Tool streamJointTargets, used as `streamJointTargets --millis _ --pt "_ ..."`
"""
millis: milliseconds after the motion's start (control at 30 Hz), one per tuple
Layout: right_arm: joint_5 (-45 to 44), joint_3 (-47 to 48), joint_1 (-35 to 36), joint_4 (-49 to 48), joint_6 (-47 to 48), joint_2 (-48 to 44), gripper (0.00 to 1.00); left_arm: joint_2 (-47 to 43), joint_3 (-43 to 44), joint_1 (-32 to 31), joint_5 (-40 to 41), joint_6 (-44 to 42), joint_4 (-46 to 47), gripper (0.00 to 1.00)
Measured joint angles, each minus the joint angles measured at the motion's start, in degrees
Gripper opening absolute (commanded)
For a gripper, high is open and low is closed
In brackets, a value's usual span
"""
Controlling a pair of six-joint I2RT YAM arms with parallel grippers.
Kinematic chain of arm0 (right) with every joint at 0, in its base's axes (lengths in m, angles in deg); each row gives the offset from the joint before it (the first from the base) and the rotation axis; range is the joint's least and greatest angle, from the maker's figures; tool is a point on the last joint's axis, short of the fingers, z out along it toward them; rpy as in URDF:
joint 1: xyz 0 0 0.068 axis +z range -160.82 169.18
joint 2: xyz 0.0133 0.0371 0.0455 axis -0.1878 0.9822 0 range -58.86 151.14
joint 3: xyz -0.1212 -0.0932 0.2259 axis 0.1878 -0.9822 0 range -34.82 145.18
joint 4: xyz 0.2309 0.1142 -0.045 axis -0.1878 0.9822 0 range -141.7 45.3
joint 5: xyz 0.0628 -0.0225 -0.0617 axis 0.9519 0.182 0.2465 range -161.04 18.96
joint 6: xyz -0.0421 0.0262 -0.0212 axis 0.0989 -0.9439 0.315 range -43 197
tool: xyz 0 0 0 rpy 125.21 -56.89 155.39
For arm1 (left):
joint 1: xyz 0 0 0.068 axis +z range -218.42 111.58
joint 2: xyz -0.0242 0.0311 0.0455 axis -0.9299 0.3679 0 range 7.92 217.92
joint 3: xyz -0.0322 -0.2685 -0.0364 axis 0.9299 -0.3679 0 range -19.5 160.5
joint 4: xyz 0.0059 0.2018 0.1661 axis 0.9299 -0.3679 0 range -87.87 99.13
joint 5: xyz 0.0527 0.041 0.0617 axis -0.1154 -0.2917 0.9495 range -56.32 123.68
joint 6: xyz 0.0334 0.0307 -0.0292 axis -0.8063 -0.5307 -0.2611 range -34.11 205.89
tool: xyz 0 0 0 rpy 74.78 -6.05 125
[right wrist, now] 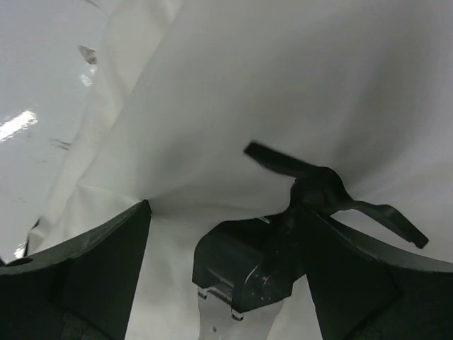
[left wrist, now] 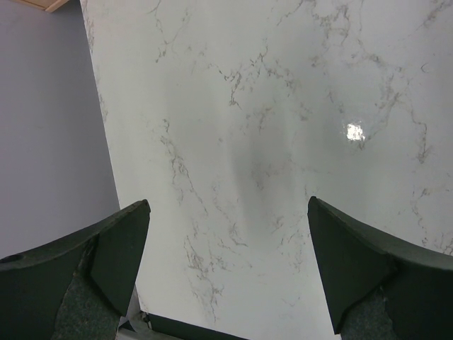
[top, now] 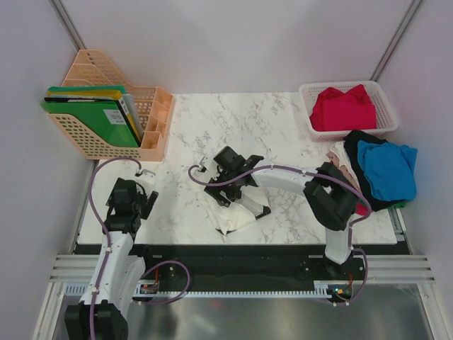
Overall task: Fold and stack the t-shirts
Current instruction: Smooth out wrinkles on the folded tshirt
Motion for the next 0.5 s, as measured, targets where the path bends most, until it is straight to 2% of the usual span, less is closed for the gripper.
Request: streamJointTargets --millis 100,367,500 --pt "-0.98 -0.13 -0.17 -1.99 -0.87 5.25 0.90 -0.13 -0.07 0.00 -0.02 0.00 0.02 1.00" --pt "-2.01 -0.81 0.39 -4.39 -1.92 4.81 0.90 -0.79 -0.72 0.00 -0.04 0.00 0.02 1.00" --pt "-1.92 0.55 0.70 -1.11 -2.01 3.08 0.91 -1.46 -0.81 0.00 -0.09 0.00 0.02 1.00"
